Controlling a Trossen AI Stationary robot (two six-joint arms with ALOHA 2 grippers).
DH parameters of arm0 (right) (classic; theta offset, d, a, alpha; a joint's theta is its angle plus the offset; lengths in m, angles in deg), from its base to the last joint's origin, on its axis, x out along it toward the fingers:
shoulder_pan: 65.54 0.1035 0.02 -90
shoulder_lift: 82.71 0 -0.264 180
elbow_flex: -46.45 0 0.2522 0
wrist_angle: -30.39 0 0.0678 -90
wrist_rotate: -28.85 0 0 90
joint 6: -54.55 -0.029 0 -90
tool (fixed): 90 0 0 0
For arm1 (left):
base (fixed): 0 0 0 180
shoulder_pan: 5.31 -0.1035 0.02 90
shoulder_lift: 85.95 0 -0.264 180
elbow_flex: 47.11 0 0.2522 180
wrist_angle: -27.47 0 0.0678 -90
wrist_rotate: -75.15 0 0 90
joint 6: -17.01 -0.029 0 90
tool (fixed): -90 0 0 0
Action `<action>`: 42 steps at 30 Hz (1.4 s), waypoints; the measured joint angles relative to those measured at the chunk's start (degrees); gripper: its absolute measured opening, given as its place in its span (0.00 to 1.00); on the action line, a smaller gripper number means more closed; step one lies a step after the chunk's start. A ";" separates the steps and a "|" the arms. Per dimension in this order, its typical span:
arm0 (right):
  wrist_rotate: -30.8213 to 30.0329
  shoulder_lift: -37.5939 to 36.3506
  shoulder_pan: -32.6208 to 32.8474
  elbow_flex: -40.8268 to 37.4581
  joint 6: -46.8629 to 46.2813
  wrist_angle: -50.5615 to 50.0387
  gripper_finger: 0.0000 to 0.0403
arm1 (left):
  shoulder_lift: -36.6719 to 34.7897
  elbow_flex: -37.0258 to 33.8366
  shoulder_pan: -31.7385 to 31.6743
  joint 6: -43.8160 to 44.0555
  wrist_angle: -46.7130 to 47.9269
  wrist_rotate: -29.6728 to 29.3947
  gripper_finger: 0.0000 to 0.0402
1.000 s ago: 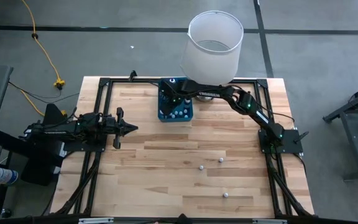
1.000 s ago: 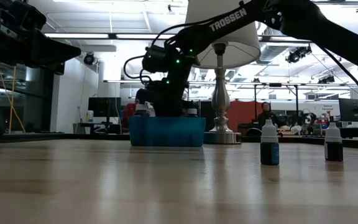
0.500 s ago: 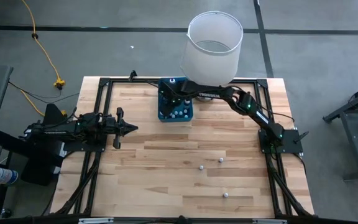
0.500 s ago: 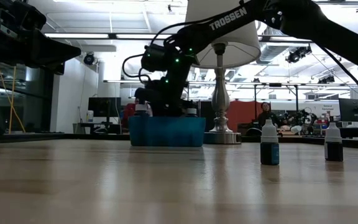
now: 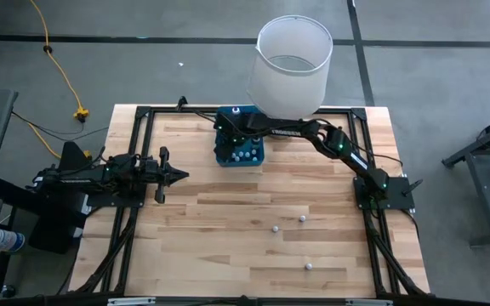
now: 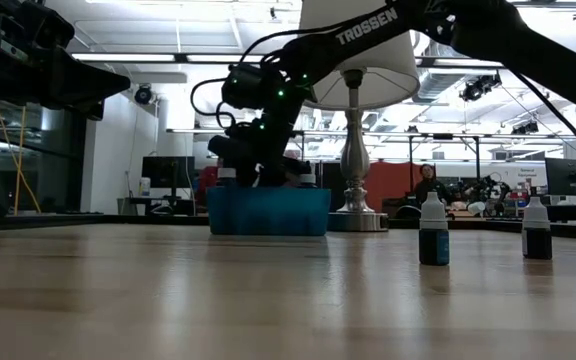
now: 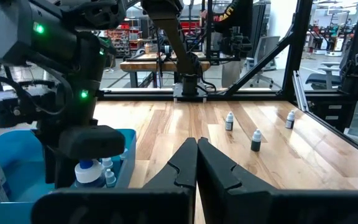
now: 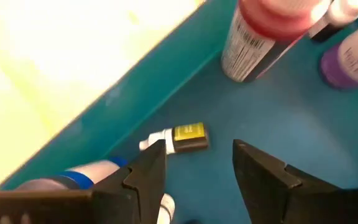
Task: Pick & Place food coloring
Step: Put the right small blue food coloring bottle into the blue bin
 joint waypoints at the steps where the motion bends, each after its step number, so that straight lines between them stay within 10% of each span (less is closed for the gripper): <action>1: -0.59 -0.09 0.04 0.00 0.01 0.35 0.43 | -0.01 0.00 0.00 0.01 0.00 0.00 0.00; 29: -7.45 -0.75 2.21 4.59 2.03 8.38 0.40 | 0.00 0.00 0.00 0.00 0.00 0.00 0.00; 42: 1.95 -0.75 7.55 13.75 3.51 3.00 0.39 | -0.01 0.00 0.00 0.00 -0.01 -0.01 0.00</action>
